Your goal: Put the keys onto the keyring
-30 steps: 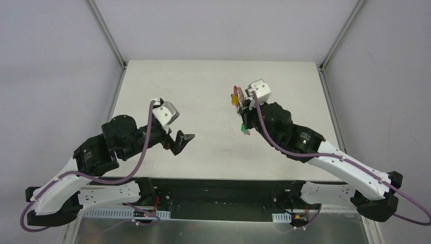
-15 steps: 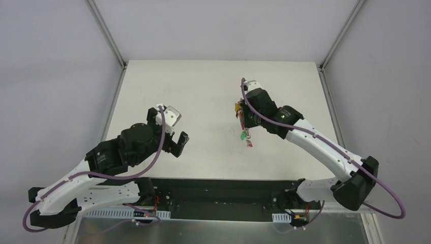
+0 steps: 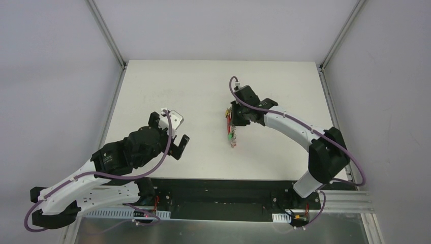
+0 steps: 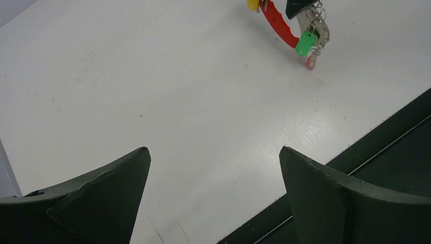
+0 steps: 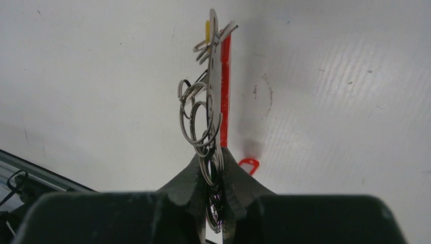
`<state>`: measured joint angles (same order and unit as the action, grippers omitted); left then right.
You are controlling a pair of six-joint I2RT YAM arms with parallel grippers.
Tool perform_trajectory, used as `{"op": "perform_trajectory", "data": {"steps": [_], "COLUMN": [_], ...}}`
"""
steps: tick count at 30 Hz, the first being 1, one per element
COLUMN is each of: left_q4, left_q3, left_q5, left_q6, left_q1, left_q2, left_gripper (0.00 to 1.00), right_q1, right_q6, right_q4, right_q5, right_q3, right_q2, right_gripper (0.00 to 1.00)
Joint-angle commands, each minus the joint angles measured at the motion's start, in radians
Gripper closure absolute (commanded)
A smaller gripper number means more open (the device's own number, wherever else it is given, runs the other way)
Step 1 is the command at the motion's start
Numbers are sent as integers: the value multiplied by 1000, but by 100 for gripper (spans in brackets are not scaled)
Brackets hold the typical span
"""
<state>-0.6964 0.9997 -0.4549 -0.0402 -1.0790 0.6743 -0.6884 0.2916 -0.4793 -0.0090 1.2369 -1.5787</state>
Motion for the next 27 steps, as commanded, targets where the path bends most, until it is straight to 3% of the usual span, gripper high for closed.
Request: {"op": "perform_trajectory", "data": {"steps": [1,13,20,27], "left_q4": [6,9,10,13], "left_q3": [-11,-27,-29,-32], "left_q5": [-7,29,41,39], "left_q6": [-3,5,7,7], "left_q1": [1,0,0,1], "left_q2": [-20,-29,-30,-44], "left_gripper": [1,1,1,1], "right_q1": [8,19,22,20], "right_q6": [113,236,252,193], "right_q4": [130,234,238,171], "right_q5": [-55,-74,-34,112], "right_q3": [2,18,9,-17], "right_q2": [-77,-251,-236,-89], "right_gripper": [100,82,53,27]}}
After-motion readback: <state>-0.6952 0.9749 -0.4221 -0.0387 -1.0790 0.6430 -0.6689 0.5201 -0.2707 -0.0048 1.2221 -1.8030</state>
